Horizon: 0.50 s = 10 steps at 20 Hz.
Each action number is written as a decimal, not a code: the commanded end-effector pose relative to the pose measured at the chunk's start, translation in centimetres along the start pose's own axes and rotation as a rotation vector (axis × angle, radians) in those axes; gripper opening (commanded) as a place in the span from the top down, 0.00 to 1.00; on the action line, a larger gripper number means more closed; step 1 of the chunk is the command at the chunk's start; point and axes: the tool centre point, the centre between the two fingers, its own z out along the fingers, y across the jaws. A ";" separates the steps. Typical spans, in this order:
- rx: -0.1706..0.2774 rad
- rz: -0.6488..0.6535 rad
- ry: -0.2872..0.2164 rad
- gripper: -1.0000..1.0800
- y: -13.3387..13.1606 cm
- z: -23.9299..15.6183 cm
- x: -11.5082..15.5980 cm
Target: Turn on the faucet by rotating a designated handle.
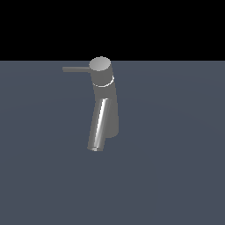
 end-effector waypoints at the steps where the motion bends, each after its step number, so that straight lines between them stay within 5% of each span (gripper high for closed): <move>1: 0.019 0.067 0.021 1.00 -0.8 1.0 0.1; 10: 0.089 0.305 0.097 1.00 -3.7 4.4 1.3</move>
